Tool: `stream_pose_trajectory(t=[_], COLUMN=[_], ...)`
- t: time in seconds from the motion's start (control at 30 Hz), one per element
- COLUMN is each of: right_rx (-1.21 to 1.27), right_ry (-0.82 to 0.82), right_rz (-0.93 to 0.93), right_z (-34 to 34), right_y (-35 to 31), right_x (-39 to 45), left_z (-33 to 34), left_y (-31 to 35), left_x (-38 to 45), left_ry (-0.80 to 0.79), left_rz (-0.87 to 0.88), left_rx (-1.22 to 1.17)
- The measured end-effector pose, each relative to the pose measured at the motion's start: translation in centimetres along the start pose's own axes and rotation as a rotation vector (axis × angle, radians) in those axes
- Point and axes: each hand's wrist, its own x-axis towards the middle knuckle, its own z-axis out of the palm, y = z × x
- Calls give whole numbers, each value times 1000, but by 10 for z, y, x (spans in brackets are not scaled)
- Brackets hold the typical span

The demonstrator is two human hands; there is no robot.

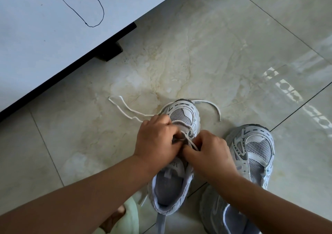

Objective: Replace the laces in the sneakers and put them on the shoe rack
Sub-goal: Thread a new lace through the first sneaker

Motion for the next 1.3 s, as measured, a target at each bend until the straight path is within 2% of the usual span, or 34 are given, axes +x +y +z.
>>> stream_pose_trajectory(t=[0.17,0.23,0.33,0.47,0.63,0.8,0.9,1.0,1.1,1.23,1.3], right_rx=[29,33,68,131,170,208,178,18,-19,-19,19], right_ry=[51,74,105,125,114,5,-16,87,145,64,74], right_rz=[-10,-17,5,59,75,-71,-278,-430,-451,-449,-406], right_z=[1,2,4,7,8,-4,-18,-32,-37,-43,-52], right_y=[2,2,3,3,4,5,15,32,38,37,36], right_x=[-1,-2,-3,-5,-5,-3,5,19,26,28,30], left_z=[1,-2,-8,-16,-22,-27,-36,-44,-45,-41,-42], left_y=[-1,-6,-10,-15,-15,-21,-34,-58,-68,-78,-89], left_x=[2,-2,-10,-20,-26,-11,-6,-5,-8,-10,-12], left_ry=[-72,-49,29,54,62,-2,-34,48,99,73,117], left_rz=[73,22,16,-8,-190,-403,-304,-224,-197,-163,-217], left_rx=[-113,-236,-307,-415,-540,-834,-655,-404,-277,-284,-242])
